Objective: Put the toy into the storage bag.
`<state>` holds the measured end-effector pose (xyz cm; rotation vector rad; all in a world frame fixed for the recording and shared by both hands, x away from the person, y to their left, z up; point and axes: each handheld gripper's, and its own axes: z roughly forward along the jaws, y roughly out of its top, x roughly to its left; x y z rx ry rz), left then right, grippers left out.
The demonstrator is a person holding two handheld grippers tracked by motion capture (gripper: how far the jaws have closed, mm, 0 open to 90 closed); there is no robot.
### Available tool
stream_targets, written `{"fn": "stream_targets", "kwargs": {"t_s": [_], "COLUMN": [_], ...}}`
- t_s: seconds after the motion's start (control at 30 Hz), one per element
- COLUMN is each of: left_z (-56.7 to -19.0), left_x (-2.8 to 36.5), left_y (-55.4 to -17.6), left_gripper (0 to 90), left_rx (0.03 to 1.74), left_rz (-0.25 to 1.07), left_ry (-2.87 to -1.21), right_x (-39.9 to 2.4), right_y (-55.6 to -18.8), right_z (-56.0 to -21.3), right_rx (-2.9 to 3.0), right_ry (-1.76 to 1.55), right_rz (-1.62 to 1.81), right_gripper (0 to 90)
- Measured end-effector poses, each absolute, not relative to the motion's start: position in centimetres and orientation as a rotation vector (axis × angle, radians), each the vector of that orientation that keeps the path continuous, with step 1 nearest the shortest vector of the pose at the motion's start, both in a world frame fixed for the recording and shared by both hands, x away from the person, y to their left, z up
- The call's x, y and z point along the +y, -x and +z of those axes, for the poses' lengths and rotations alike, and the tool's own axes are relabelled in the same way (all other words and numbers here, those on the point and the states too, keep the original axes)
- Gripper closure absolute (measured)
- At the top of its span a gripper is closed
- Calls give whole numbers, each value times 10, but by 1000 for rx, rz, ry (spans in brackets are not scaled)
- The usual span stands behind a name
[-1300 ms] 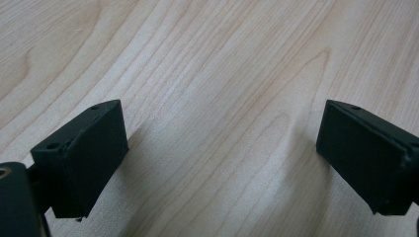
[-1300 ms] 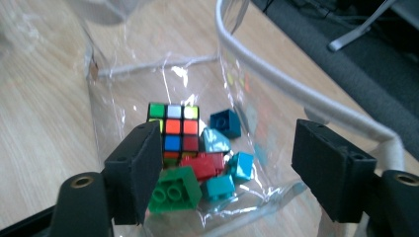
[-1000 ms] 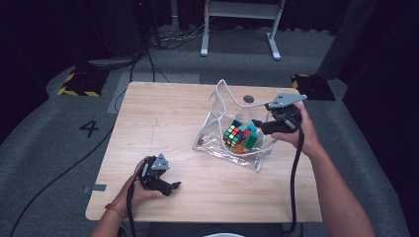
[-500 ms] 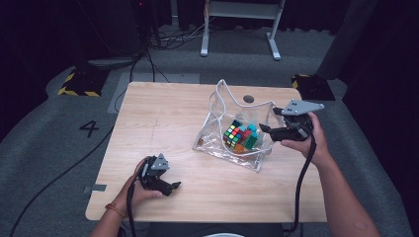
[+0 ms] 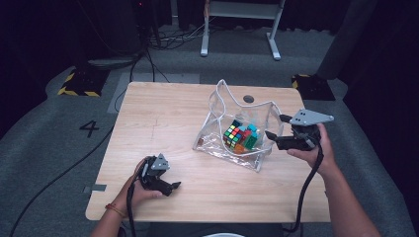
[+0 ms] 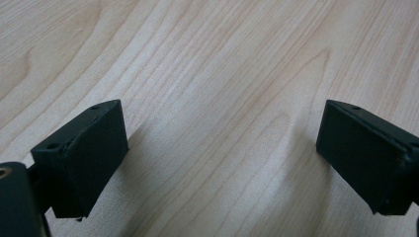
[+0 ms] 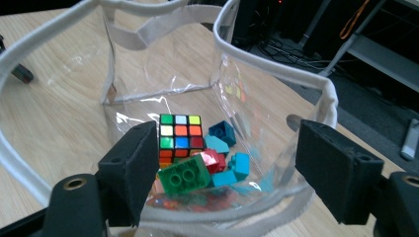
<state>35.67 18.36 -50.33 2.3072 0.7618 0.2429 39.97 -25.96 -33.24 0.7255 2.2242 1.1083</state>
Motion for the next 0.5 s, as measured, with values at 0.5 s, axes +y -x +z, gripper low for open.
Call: {"fn": "stream_targets", "kwargs": {"t_s": [0.5], "left_z": [-503], "left_x": [184], "left_y": [-357], "left_gripper": [57], "left_rx": [762], "left_rz": [243], "left_ry": [-2307], "right_x": [-279], "right_y": [-380], "right_z": [-342], "right_rx": [2173], "right_ry": [-747], "right_rz": [1150], "right_gripper": [255]}}
